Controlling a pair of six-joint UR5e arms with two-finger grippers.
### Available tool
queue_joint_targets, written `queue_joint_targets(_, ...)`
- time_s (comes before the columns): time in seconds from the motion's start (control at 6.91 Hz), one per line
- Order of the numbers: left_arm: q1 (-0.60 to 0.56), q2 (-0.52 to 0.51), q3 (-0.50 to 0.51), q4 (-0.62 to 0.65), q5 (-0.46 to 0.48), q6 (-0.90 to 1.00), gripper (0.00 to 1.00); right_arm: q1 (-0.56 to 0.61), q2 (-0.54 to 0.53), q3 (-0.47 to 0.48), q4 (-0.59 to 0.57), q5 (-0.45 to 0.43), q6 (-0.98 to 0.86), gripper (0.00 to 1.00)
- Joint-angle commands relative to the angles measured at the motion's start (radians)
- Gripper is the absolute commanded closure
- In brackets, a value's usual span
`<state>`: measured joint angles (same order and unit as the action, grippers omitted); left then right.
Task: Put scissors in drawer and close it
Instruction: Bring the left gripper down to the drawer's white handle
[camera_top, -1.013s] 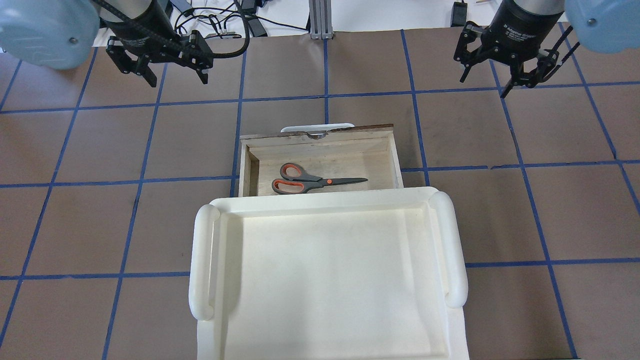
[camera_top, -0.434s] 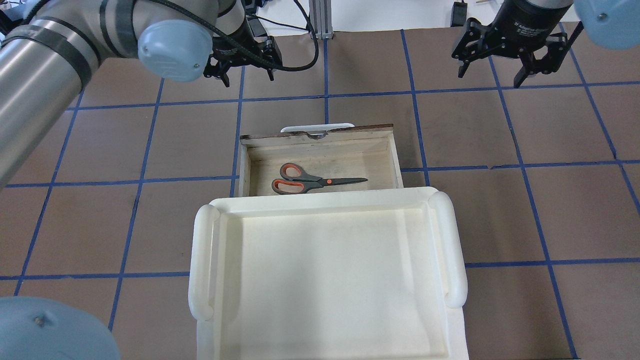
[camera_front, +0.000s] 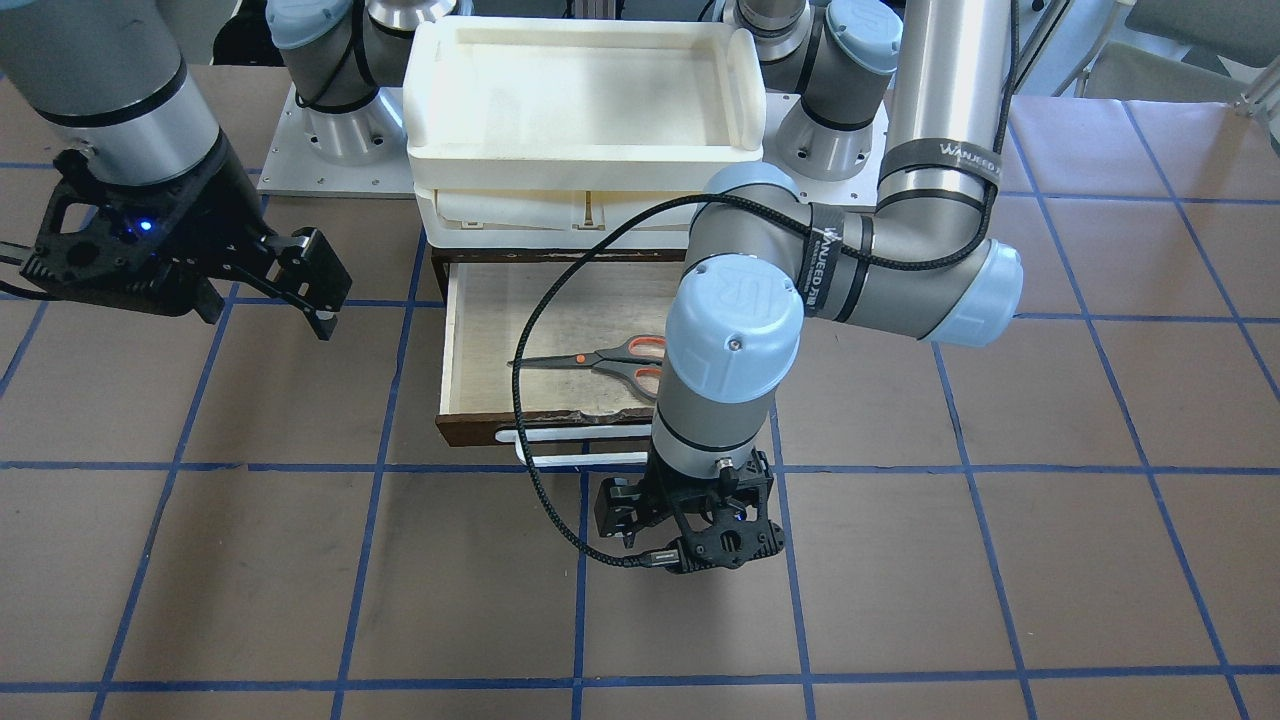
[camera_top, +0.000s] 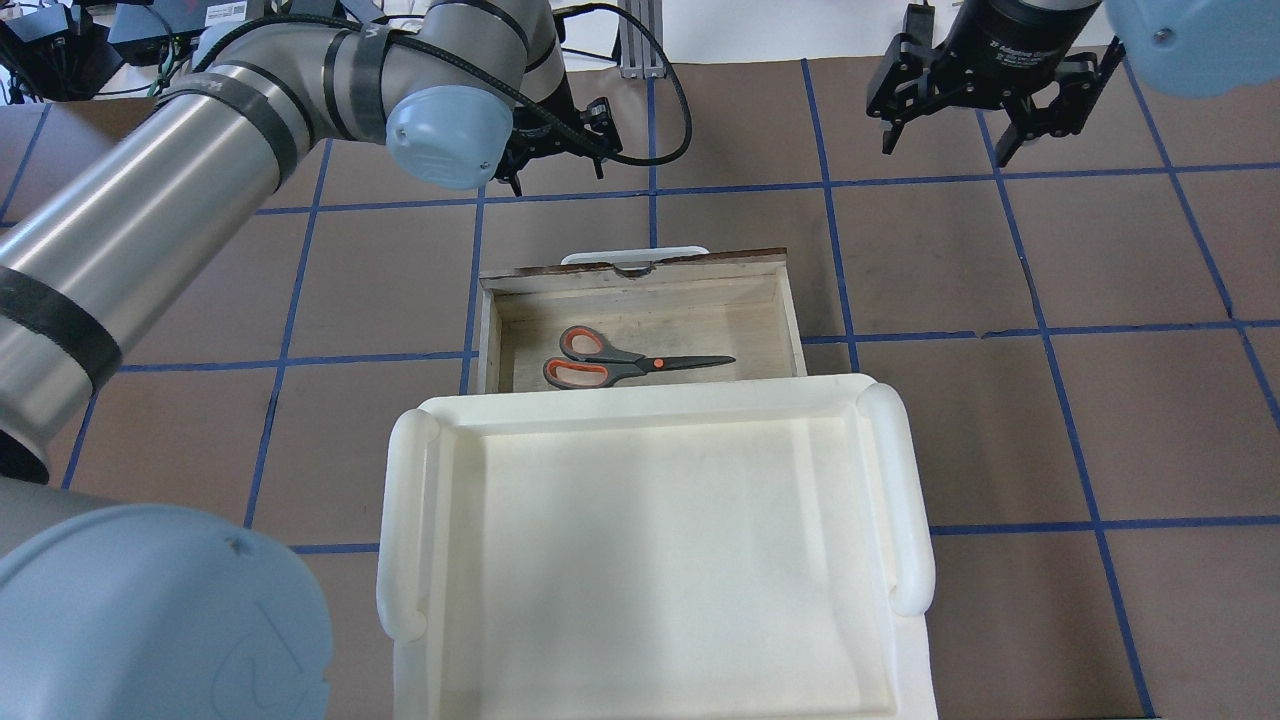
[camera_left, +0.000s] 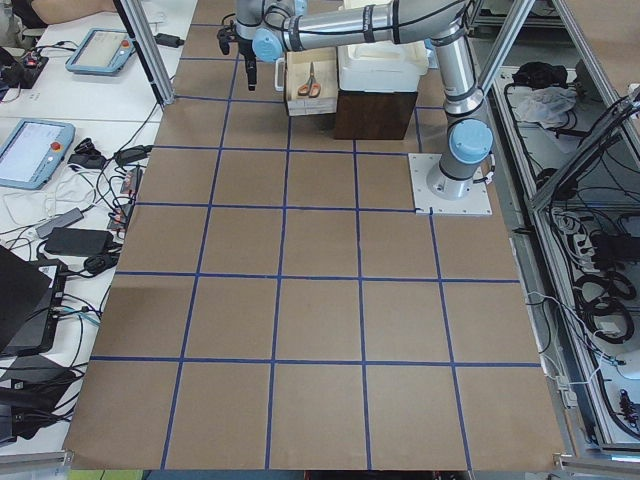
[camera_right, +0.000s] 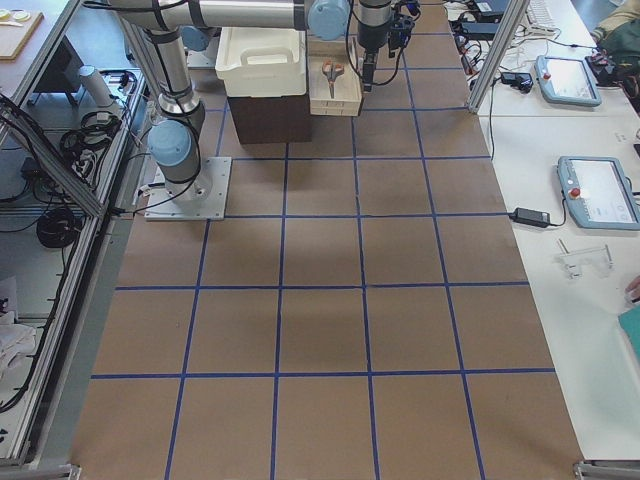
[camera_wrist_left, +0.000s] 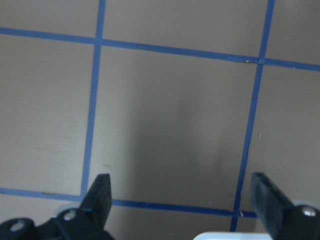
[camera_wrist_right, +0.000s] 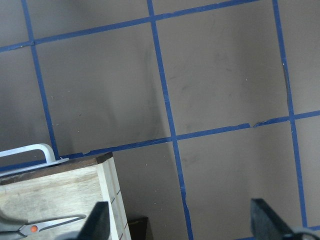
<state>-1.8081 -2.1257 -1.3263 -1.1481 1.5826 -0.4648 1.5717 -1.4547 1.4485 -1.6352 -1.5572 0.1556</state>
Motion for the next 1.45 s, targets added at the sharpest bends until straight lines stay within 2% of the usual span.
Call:
queue_joint_targets(0.0, -0.042, -0.051, 0.013, -0.04, -0.015, -0.093, 0.0, 0.016, -0.003, -0.003, 0.02, -0.004, -0.011, 0.0)
queue_joint_targets(0.14, -0.042, -0.051, 0.021, -0.114, -0.025, -0.092, 0.0, 0.017, -0.007, 0.009, 0.011, -0.006, -0.024, 0.0)
queue_joint_targets(0.43, -0.042, -0.046, 0.024, -0.16, -0.03, -0.092, 0.0, 0.017, -0.015, 0.012, 0.014, -0.027, -0.008, 0.0)
queue_joint_targets(0.72, -0.04, -0.033, 0.024, -0.229, -0.03, -0.092, 0.0, 0.017, -0.067, 0.08, 0.015, -0.061, -0.013, 0.0)
queue_joint_targets(1.3, -0.04, -0.028, 0.024, -0.294, -0.03, -0.087, 0.0, 0.017, -0.099, 0.098, 0.017, -0.101, -0.025, 0.0)
